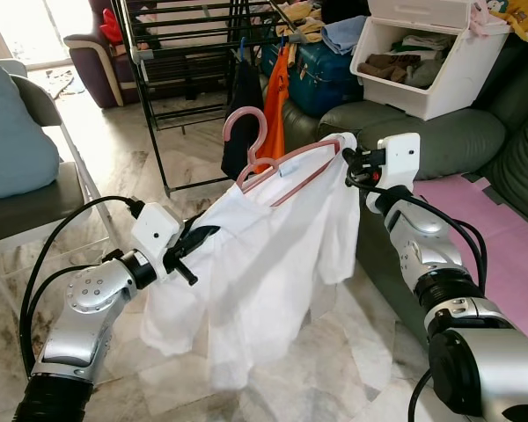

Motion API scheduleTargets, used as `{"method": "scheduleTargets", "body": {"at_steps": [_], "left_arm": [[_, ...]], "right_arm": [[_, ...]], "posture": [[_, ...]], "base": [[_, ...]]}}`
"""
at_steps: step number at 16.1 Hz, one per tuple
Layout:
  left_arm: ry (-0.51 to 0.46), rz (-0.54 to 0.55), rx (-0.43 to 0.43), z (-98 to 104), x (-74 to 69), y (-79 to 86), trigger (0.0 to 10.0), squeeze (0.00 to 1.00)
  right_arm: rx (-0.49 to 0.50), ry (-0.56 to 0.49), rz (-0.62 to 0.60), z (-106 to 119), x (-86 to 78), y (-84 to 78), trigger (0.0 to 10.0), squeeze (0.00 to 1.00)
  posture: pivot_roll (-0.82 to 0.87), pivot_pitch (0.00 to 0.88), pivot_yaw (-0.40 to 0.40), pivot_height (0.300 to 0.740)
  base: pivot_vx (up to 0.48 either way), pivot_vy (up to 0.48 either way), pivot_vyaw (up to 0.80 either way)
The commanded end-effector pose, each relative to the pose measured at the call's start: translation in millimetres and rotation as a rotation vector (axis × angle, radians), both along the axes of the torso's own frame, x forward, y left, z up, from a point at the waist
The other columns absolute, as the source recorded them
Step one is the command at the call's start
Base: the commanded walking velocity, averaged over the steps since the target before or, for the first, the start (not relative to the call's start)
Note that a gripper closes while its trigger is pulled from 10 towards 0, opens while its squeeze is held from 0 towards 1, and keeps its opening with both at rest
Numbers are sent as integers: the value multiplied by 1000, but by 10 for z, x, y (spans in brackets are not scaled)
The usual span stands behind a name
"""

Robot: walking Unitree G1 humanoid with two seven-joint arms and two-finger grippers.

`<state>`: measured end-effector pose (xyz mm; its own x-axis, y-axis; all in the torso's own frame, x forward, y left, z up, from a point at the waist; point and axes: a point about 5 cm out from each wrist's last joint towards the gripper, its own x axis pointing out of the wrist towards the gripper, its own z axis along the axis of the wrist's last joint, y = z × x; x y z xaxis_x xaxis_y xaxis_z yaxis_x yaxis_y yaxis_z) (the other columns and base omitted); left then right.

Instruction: Hang hanger

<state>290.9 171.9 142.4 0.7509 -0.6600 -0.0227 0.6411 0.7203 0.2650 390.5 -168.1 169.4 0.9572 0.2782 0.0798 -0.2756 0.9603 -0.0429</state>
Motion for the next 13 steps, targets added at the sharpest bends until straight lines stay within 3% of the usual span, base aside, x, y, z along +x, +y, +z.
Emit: {"method": "scheduleTargets", "body": {"at_steps": [1, 4, 8, 13], "left_arm": [[-68, -5, -6, 128, 28, -9, 0, 0], [-75, -12, -12, 148, 35, -19, 0, 0], [-72, -8, -15, 128, 18, -18, 0, 0], [-73, -13, -17, 126, 30, -32, 0, 0]], "right_arm": [[-1, 17, 8, -8, 5, 14, 10000, 1000], [-24, 45, -8, -21, 38, 76, 10000, 1000], [-11, 45, 47, -34, 38, 405, 10000, 1000], [-79, 58, -60, -76, 48, 361, 10000, 1000]], "posture": [[-89, 0, -20, 740], [-84, 0, -21, 740], [-75, 0, -27, 740], [-81, 0, -25, 740]], "base": [[0, 0, 0], [0, 0, 0], [0, 0, 0], [0, 0, 0]]}}
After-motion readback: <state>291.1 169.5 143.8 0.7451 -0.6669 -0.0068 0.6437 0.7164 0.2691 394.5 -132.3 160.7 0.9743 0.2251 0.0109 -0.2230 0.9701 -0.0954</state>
